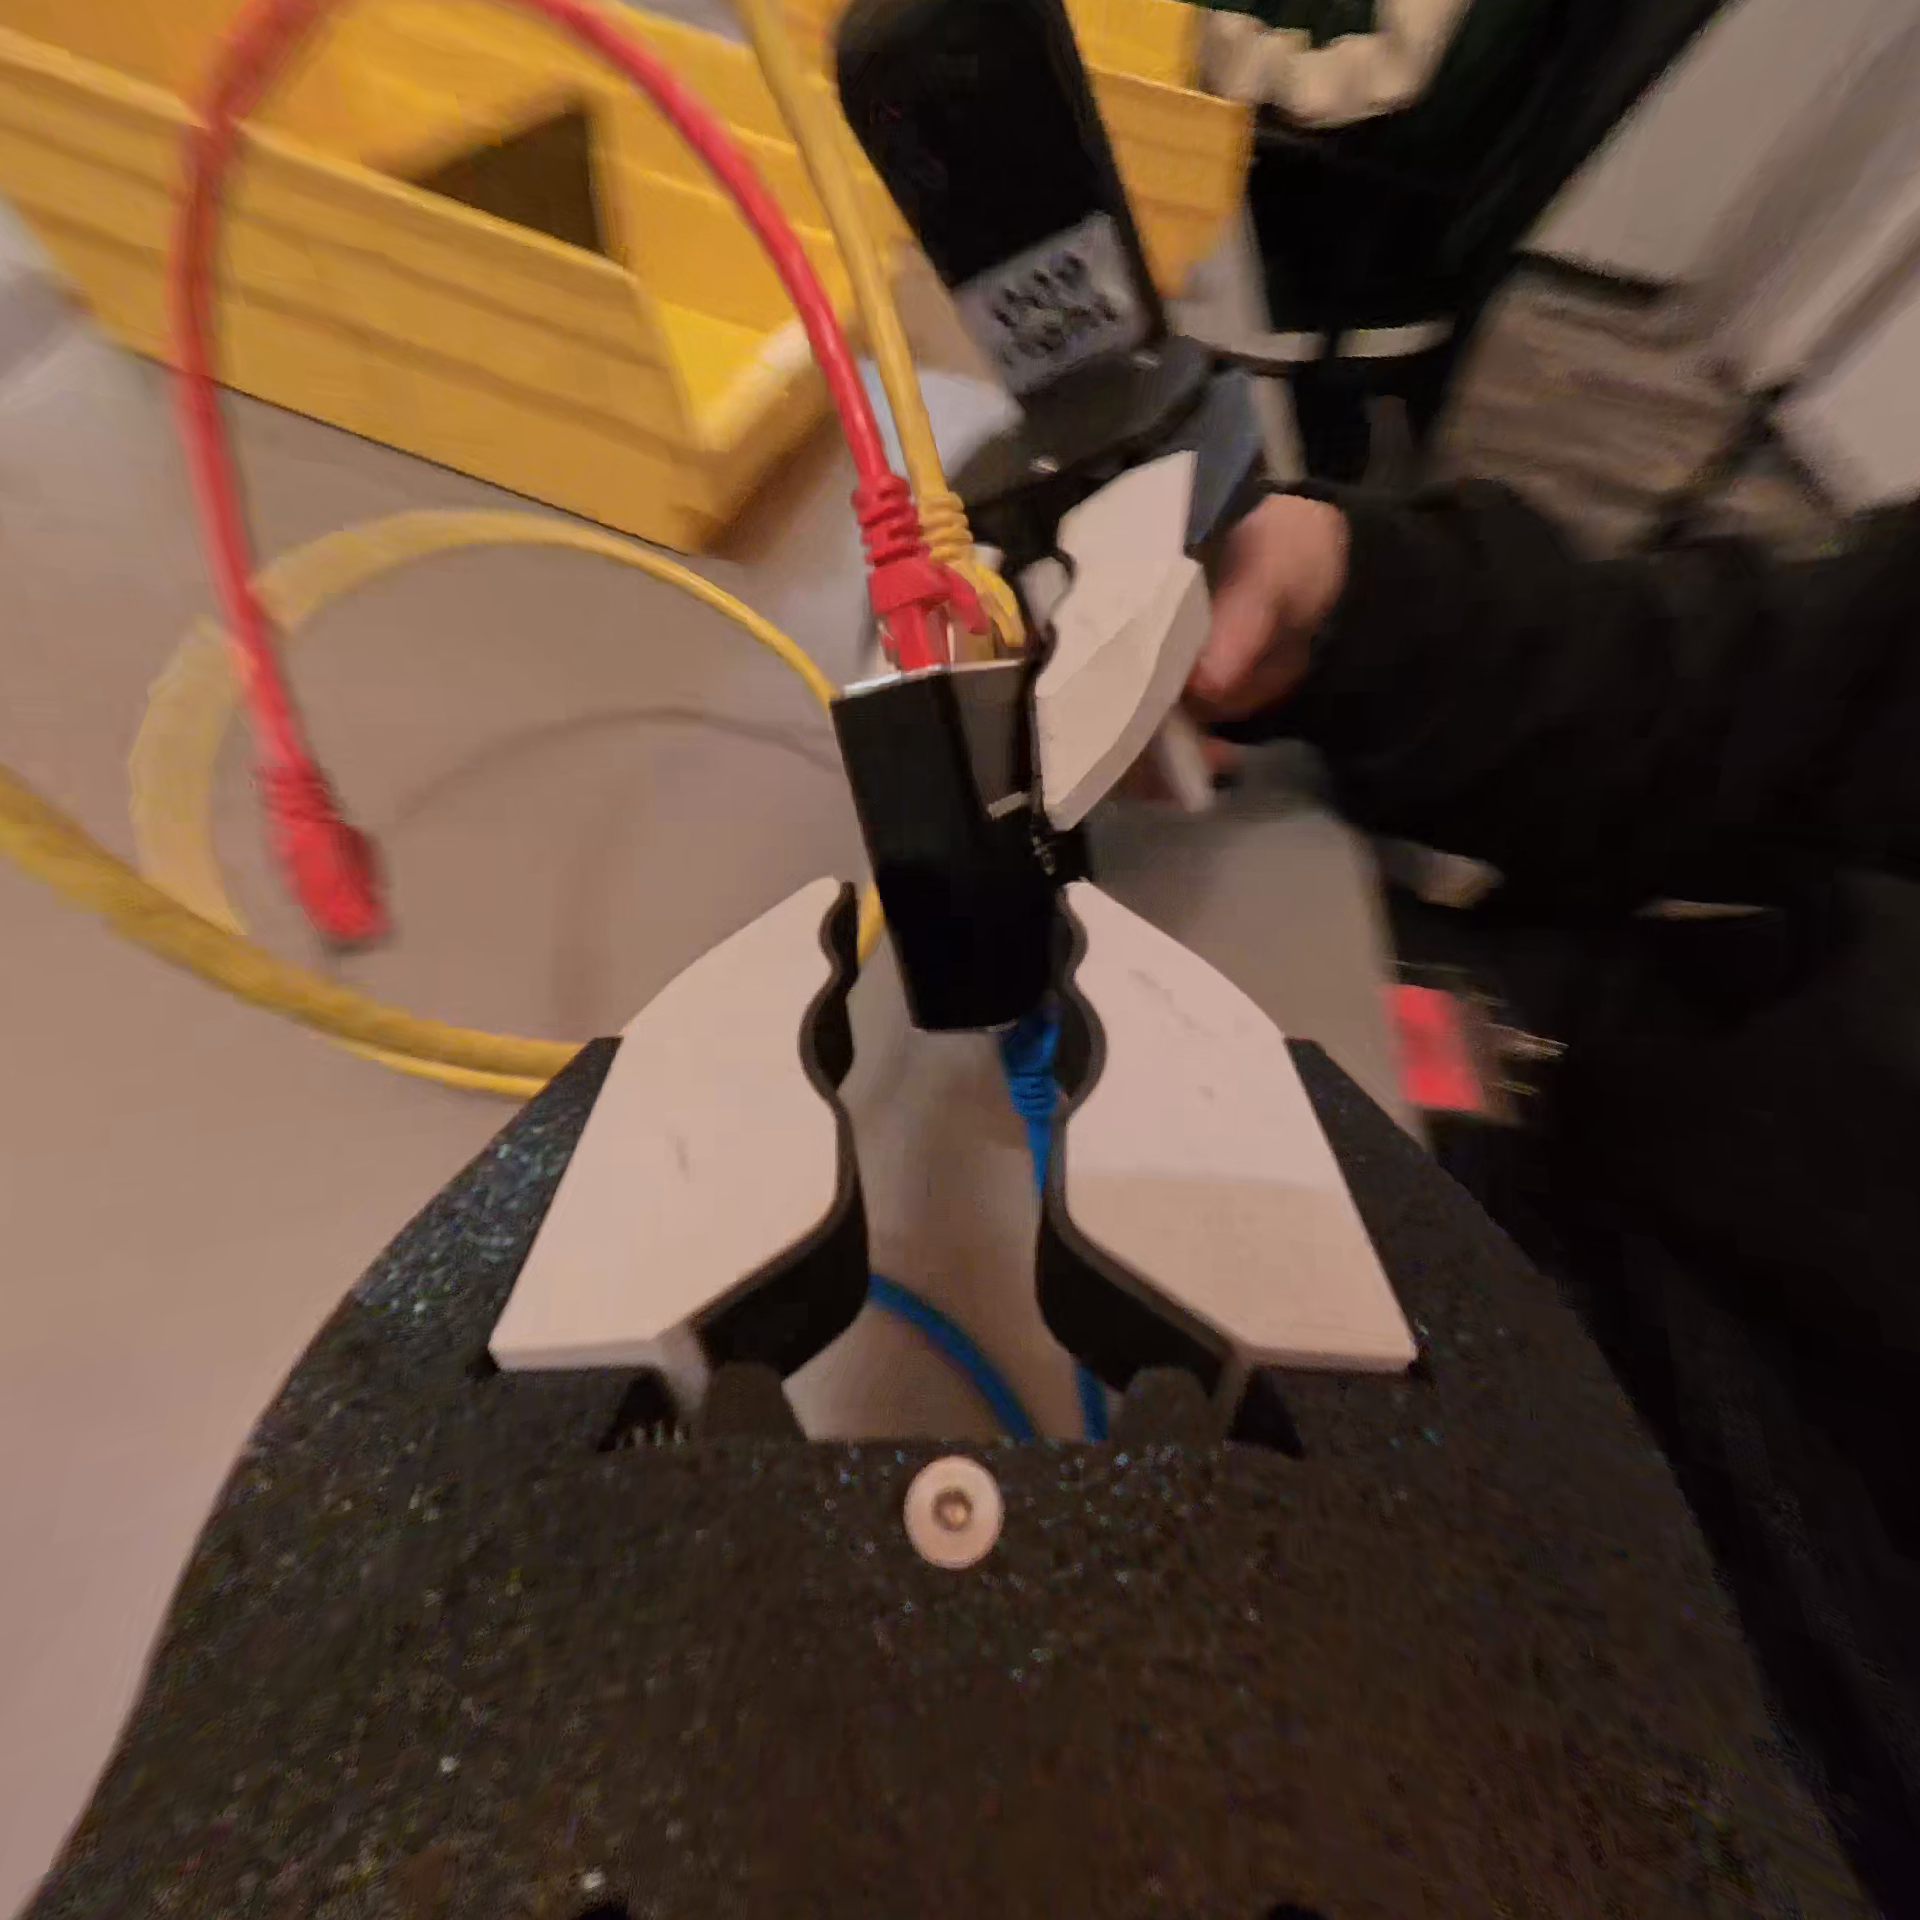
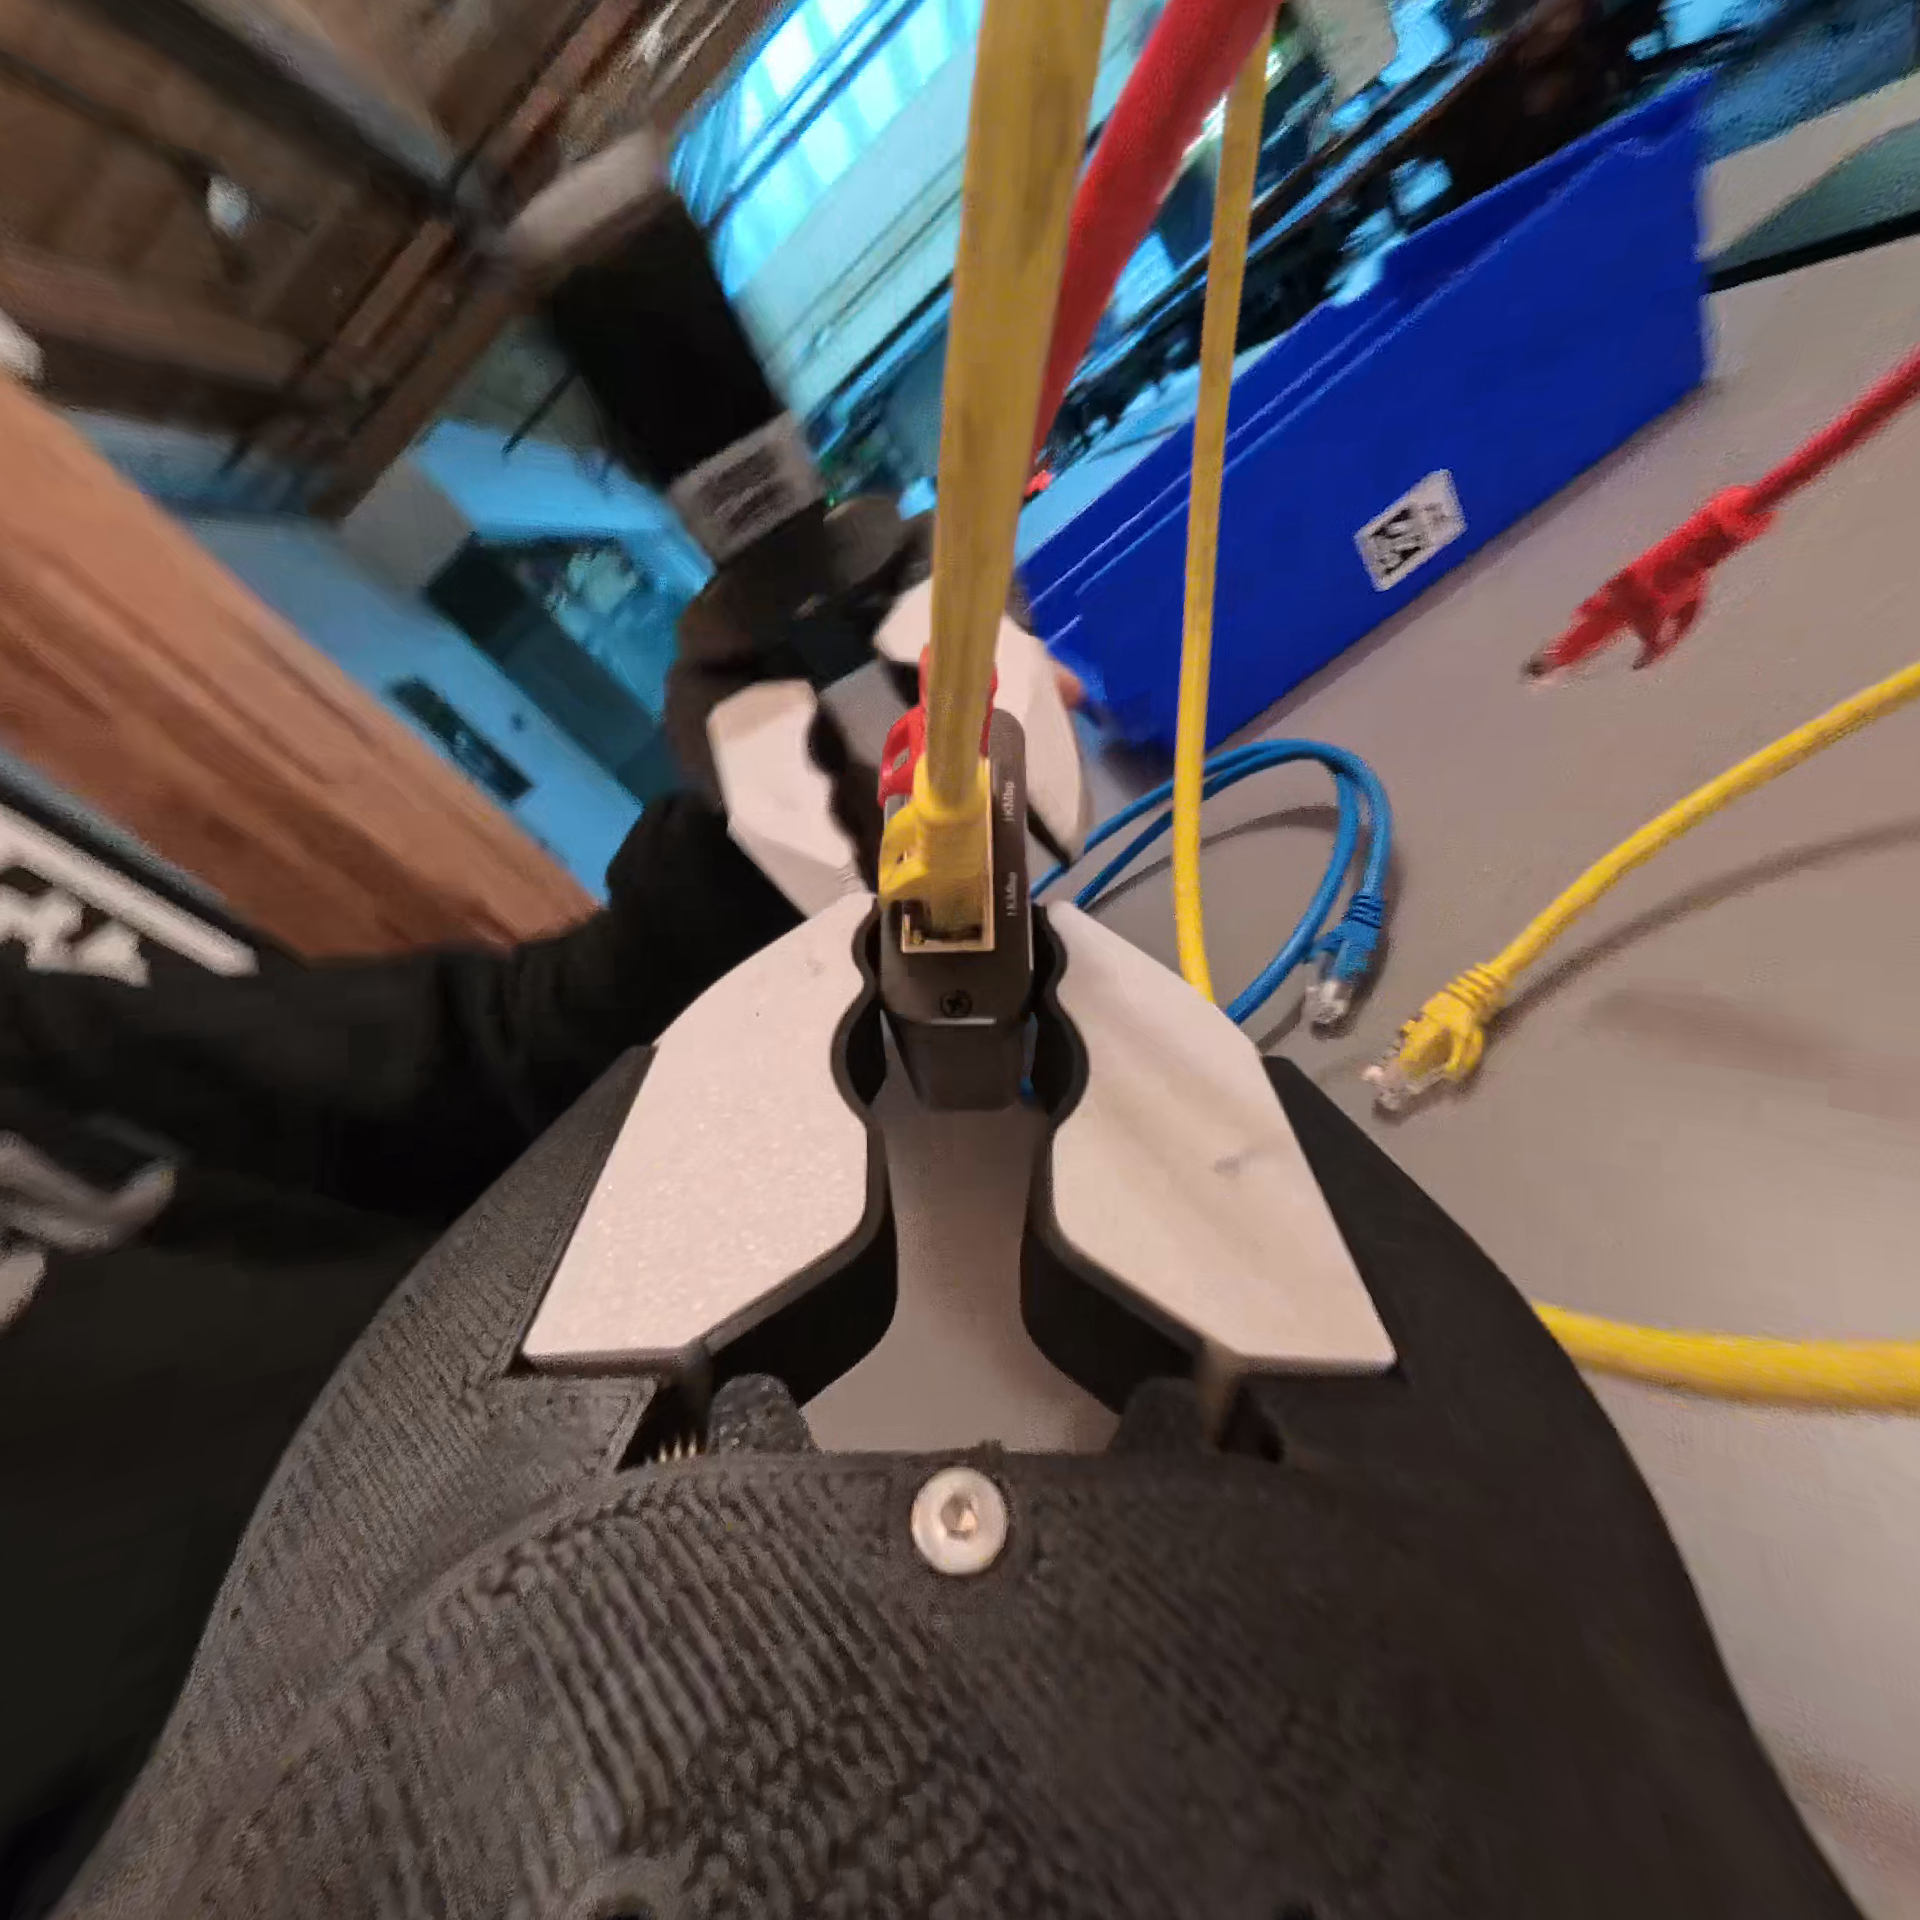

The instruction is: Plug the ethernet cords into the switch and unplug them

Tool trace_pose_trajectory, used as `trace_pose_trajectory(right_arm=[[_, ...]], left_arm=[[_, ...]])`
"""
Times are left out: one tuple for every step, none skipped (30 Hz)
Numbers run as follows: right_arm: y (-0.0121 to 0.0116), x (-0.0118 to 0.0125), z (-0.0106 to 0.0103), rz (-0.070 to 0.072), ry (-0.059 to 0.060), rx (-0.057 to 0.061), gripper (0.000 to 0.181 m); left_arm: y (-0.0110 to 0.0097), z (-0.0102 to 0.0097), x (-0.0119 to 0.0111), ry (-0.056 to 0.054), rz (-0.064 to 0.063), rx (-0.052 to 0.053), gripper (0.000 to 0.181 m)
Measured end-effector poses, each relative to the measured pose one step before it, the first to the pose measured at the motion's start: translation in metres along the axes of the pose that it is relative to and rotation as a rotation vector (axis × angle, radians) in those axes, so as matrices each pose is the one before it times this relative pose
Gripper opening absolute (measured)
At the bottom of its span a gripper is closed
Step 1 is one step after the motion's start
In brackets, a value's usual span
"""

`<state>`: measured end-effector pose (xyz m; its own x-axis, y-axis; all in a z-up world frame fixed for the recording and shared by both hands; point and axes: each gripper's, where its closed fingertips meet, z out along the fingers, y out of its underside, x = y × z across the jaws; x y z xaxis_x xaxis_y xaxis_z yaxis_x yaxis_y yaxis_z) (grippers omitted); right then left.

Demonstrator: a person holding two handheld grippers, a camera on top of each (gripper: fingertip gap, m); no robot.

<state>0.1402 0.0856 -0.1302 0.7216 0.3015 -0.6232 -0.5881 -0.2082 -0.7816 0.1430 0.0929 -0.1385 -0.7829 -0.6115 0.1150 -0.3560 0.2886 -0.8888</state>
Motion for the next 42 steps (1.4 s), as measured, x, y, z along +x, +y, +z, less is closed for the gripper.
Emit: trace_pose_trajectory(right_arm=[[-0.00652, 0.00713, -0.00154, 0.0600, 0.0280, 0.0550, 0.025], [-0.00744, 0.00574, -0.00179, 0.0563, 0.0200, 0.0681, 0.024], [-0.00698, 0.00399, -0.00177, 0.0461, 0.0123, 0.0686, 0.024], [-0.00616, 0.00303, -0.00142, 0.0369, 0.0113, 0.0607, 0.024], [-0.00561, 0.00170, -0.00113, 0.0344, 0.0082, 0.0556, 0.024], [-0.00528, -0.00116, -0.00063, 0.0288, -0.0084, 0.0498, 0.024], [-0.00482, -0.00302, -0.00021, 0.0190, -0.0176, 0.0438, 0.025], [-0.00493, -0.00153, -0.00027, 0.0163, -0.0036, 0.0448, 0.025], [-0.00232, -0.00122, 0.00028, 0.0080, -0.0022, 0.0240, 0.025], [0.00032, -0.00179, 0.00112, 0.0061, -0.0076, 0.0032, 0.025], [0.00087, -0.00215, 0.00130, 0.0082, -0.0074, 0.0033, 0.025], [0.00145, -0.00228, 0.00170, 0.0040, -0.0061, 0.0016, 0.025], [0.00336, -0.00244, 0.00212, 0.0018, -0.0086, -0.0111, 0.025], [0.00325, -0.00106, 0.00191, -0.0039, 0.0032, -0.0068, 0.024], [0.00390, -0.00029, 0.00173, -0.0078, 0.0087, -0.0094, 0.025], [0.00418, -0.00073, 0.00146, -0.0023, 0.0024, -0.0118, 0.025], [0.00336, -0.00096, 0.00090, 0.0042, -0.0027, -0.0086, 0.025], [0.00109, 0.00066, 0.00032, 0.0006, 0.0080, 0.0052, 0.025], [0.00010, 0.00116, -0.00017, -0.0056, 0.0110, 0.0078, 0.025], [0.00060, 0.00017, 0.00022, -0.0046, -0.0014, -0.0018, 0.025], [0.00144, -0.00053, 0.00025, -0.0050, -0.0097, -0.0111, 0.025], [0.00266, -0.00059, 0.00027, -0.0115, -0.0123, -0.0256, 0.025], [0.00307, -0.00140, 0.00011, -0.0219, -0.0194, -0.0404, 0.025], [0.00267, -0.00268, -0.00059, -0.0233, -0.0273, -0.0473, 0.025], [0.00125, -0.00285, -0.00164, -0.0102, -0.0265, -0.0391, 0.029], [0.00060, -0.00137, -0.00219, 0.0025, -0.0149, -0.0352, 0.039], [0.00190, 0.00066, -0.00290, 0.0022, -0.0020, -0.0415, 0.046], [0.00401, 0.00075, -0.00309, -0.0092, -0.0039, -0.0470, 0.048], [0.00487, 0.00003, -0.00216, -0.0130, -0.0089, -0.0454, 0.049], [0.00614, -0.00221, -0.00006, -0.0135, -0.0184, -0.0429, 0.050], [0.00587, -0.00436, 0.00205, -0.0120, -0.0292, -0.0333, 0.044], [0.00491, -0.00563, 0.00351, -0.0101, -0.0368, -0.0277, 0.036], [0.00429, -0.00022, 0.00452, -0.0047, -0.0020, -0.0232, 0.039], [0.00450, 0.00575, 0.00312, -0.0216, 0.0343, -0.0256, 0.034], [0.00320, 0.00532, 0.00156, -0.0410, 0.0341, -0.0138, 0.030], [0.00259, 0.00551, 0.00216, -0.0212, 0.0334, -0.0104, 0.028], [-0.00241, 0.00378, 0.00278, 0.0270, 0.0161, 0.0348, 0.026], [-0.00633, 0.00296, 0.00205, 0.0533, -0.0020, 0.0733, 0.025], [-0.00746, 0.00309, 0.00046, 0.0574, -0.0102, 0.0809, 0.025], [-0.00583, 0.00329, -0.00050, 0.0537, -0.0098, 0.0666, 0.025], [-0.00490, 0.00282, -0.00106, 0.0468, -0.0054, 0.0556, 0.024], [-0.00499, 0.00144, -0.00129, 0.0395, -0.0044, 0.0555, 0.024]], left_arm=[[-0.00540, -0.00419, -0.01109, -0.1467, 0.0683, 0.0319, 0.043], [-0.00642, -0.00452, -0.00778, -0.1350, 0.0589, 0.0345, 0.053], [-0.00729, -0.00430, -0.00176, -0.0954, 0.0542, 0.0344, 0.061], [-0.00658, -0.00337, 0.00309, -0.0561, 0.0441, 0.0252, 0.065], [-0.00411, -0.00223, 0.00381, -0.0422, 0.0163, 0.0063, 0.066], [-0.00105, -0.00113, 0.00199, -0.0451, -0.0164, -0.0125, 0.067], [0.00188, -0.00065, 0.00064, -0.0485, -0.0405, -0.0259, 0.070], [0.00254, -0.00024, 0.00101, -0.0422, -0.0553, -0.0233, 0.070], [0.00154, 0.00031, 0.00410, -0.0204, -0.0512, -0.0054, 0.070], [0.00142, 0.00123, 0.00507, -0.0096, -0.0325, 0.0045, 0.071], [0.00330, 0.00272, 0.00289, -0.0181, -0.0137, -0.0037, 0.070], [0.00382, 0.00417, 0.00097, -0.0229, 0.0068, -0.0072, 0.071], [0.00373, 0.00475, -0.00059, -0.0249, 0.0203, -0.0045, 0.072], [0.00307, 0.00414, -0.00196, -0.0271, 0.0134, -0.0033, 0.072], [0.00141, 0.00288, 0.00002, -0.0076, 0.0009, 0.0030, 0.071], [0.00002, 0.00164, 0.00233, 0.0146, -0.0082, 0.0091, 0.071], [0.00019, 0.00104, 0.00268, 0.0181, -0.0082, 0.0084, 0.069], [0.00092, 0.00075, 0.00170, 0.0114, -0.0016, 0.0048, 0.065], [0.00081, 0.00047, -0.00024, -0.0017, 0.0019, 0.0086, 0.064], [0.00073, -0.00039, -0.00085, -0.0006, 0.0092, 0.0128, 0.064], [0.00102, -0.00102, -0.00058, 0.0091, 0.0127, 0.0083, 0.063], [0.00125, -0.00166, -0.00012, 0.0176, 0.0037, 0.0036, 0.063], [0.00007, -0.00206, 0.00060, 0.0260, -0.0012, 0.0097, 0.063], [-0.00027, -0.00220, 0.00021, 0.0270, 0.0105, 0.0133, 0.063], [0.00020, -0.00253, -0.00121, 0.0212, 0.0197, 0.0042, 0.063], [0.00024, -0.00314, -0.00072, 0.0279, 0.0294, -0.0016, 0.063], [-0.00029, -0.00368, 0.00136, 0.0450, 0.0401, 0.0031, 0.063], [0.00092, -0.00369, 0.00279, 0.0524, 0.0371, -0.0020, 0.063], [0.00227, -0.00294, 0.00368, 0.0527, 0.0262, -0.0121, 0.063], [0.00262, -0.00204, 0.00423, 0.0497, 0.0203, -0.0130, 0.063], [0.00324, -0.00100, 0.00485, 0.0470, 0.0148, -0.0145, 0.063], [0.00455, 0.00009, 0.00676, 0.0567, 0.0144, -0.0240, 0.063], [0.00462, 0.00041, 0.00585, 0.0406, 0.0266, -0.0250, 0.063], [0.00460, 0.00017, 0.00104, -0.0011, 0.0393, -0.0254, 0.063], [0.00678, -0.00009, -0.00209, -0.0180, 0.0308, -0.0402, 0.063], [0.00501, 0.00010, -0.00253, -0.0190, 0.0112, -0.0316, 0.063], [0.00186, -0.00021, -0.00476, -0.0378, -0.0015, -0.0137, 0.063], [-0.00063, -0.00075, -0.00654, -0.0529, -0.0128, 0.0005, 0.063], [-0.00110, -0.00111, -0.00825, -0.0628, -0.0232, -0.0007, 0.063], [-0.00064, -0.00155, -0.01024, -0.0745, -0.0245, -0.0110, 0.071], [-0.00094, -0.00255, -0.00993, -0.0729, -0.0179, -0.0146, 0.080], [-0.00211, -0.00355, -0.00708, -0.0516, -0.0091, -0.0101, 0.083]])
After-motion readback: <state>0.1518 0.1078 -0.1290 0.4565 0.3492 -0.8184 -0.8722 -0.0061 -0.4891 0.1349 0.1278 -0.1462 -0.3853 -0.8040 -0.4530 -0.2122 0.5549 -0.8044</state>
